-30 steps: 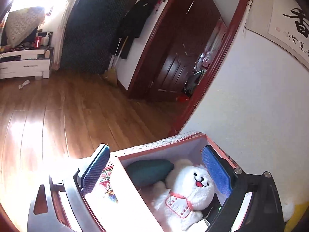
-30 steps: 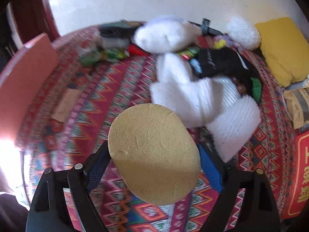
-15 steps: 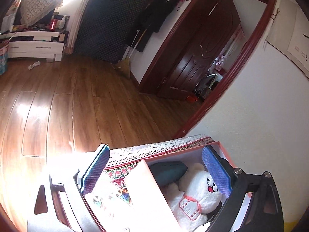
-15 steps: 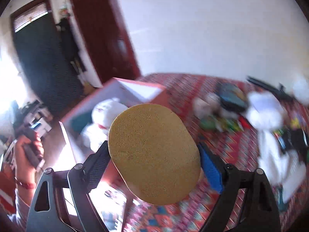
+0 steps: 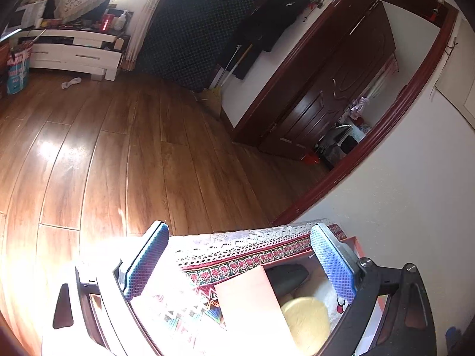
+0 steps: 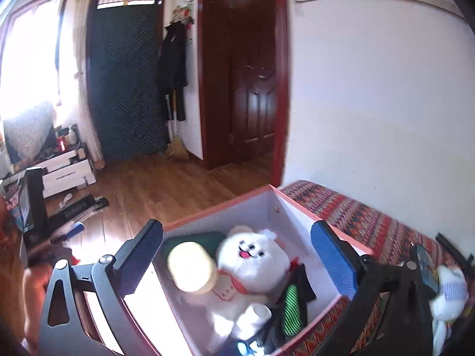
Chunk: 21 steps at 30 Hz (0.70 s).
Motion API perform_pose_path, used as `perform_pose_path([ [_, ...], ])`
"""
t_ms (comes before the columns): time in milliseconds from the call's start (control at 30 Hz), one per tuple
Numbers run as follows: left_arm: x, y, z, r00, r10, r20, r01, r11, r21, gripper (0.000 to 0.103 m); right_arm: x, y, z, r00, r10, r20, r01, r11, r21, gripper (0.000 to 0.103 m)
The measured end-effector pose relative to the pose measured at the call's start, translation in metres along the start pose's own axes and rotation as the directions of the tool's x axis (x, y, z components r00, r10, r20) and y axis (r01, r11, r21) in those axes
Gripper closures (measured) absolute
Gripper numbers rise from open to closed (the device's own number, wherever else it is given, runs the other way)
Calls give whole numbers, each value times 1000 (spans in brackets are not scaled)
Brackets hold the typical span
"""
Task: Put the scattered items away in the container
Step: 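Drop the yellow round sponge into the pink box with the right tool, then reach the right tool to the white mesh foam sleeve while the left tool returns to the bed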
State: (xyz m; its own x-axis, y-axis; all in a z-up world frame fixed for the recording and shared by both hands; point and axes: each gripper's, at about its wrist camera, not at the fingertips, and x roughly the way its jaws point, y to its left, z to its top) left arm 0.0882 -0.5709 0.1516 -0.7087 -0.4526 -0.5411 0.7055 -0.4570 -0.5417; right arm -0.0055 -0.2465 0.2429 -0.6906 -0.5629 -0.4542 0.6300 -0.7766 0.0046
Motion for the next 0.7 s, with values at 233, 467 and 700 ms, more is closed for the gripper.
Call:
perform_pose_path([
  [233, -8, -18, -10, 1000, -20, 4, 20, 998, 64, 6, -73, -131, -75, 988, -156, 7, 144, 924, 355, 2],
  [467, -33, -94, -60, 992, -129, -2, 124, 950, 286, 6, -210, -274, -178, 847, -531, 28, 333, 570, 751, 2],
  [700, -70, -184, -153, 954, -278, -111, 294, 806, 513, 6, -277, -379, -272, 845, -532, -57, 217, 243, 945, 5],
])
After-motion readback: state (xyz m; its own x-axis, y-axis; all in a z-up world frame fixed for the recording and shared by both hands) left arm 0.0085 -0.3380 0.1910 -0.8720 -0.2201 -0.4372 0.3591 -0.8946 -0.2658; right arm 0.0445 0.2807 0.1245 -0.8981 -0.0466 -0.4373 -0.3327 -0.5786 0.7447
